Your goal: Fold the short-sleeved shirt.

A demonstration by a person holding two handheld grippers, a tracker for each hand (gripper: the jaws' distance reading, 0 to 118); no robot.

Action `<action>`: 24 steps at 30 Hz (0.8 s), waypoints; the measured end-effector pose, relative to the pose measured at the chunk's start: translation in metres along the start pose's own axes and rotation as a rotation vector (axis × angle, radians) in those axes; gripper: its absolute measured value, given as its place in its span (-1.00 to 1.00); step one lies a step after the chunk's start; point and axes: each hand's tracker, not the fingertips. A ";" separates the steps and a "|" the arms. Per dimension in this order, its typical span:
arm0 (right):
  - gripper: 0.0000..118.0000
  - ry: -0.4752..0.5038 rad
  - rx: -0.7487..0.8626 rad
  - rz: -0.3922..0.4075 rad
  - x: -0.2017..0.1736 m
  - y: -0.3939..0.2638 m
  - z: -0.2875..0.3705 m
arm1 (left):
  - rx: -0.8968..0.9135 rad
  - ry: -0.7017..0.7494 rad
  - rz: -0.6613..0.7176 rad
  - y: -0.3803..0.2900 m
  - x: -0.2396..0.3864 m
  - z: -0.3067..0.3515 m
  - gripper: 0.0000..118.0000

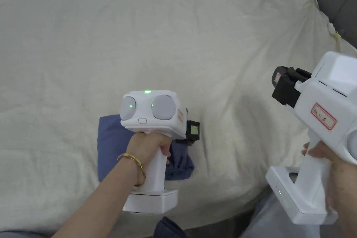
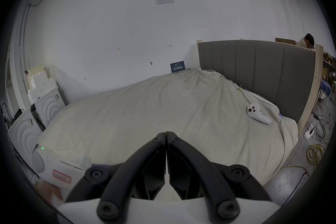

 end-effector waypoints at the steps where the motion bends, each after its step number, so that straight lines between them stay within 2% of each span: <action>1: -1.00 -0.002 -0.001 -0.003 0.001 0.000 0.000 | 0.007 -0.044 0.003 -0.002 0.002 0.000 0.25; 2: -1.00 -0.001 -0.002 -0.005 0.001 -0.001 0.000 | 0.021 -0.067 -0.009 -0.003 0.004 0.004 0.49; 3: -1.00 -0.002 -0.004 -0.006 0.000 -0.001 0.000 | 0.022 -0.081 -0.021 -0.002 0.005 0.009 0.61; 6: -1.00 -0.003 -0.011 0.001 0.000 -0.001 -0.001 | 0.084 -0.161 0.013 0.006 0.003 0.037 0.62; 8: -1.00 0.001 -0.014 0.003 -0.001 -0.002 -0.001 | 0.214 -0.194 0.036 0.013 -0.007 0.064 0.62; 10: -1.00 0.004 -0.015 0.005 -0.002 -0.002 -0.001 | 0.363 -0.157 0.007 0.014 -0.016 0.083 0.60; 12: -1.00 0.005 -0.015 0.006 -0.002 -0.001 -0.001 | 0.469 -0.010 -0.028 0.009 -0.019 0.088 0.21; 13: -1.00 0.007 -0.015 0.007 -0.003 -0.001 -0.001 | 0.505 0.078 -0.045 0.004 -0.019 0.087 -0.19; 14: -1.00 0.008 -0.015 0.007 -0.003 -0.001 -0.001 | 0.525 0.145 -0.068 -0.003 -0.018 0.078 -0.74; 15: -1.00 0.008 -0.015 0.010 -0.003 -0.001 -0.001 | 0.526 0.208 -0.088 -0.008 -0.017 0.071 -0.93; 16: -1.00 0.009 -0.015 0.012 -0.004 -0.001 0.000 | 0.511 0.249 -0.101 -0.015 -0.016 0.062 -1.00; 20: -1.00 0.007 -0.014 0.005 -0.002 -0.003 0.003 | 0.367 0.171 -0.109 -0.039 -0.011 0.022 -1.00; 22: -1.00 -0.002 -0.019 0.003 0.000 -0.005 0.003 | 0.383 0.162 -0.113 -0.050 -0.003 0.008 -1.00; 24: -1.00 -0.005 -0.028 0.001 0.003 -0.007 0.003 | 0.357 0.172 -0.188 -0.061 0.011 -0.007 -1.00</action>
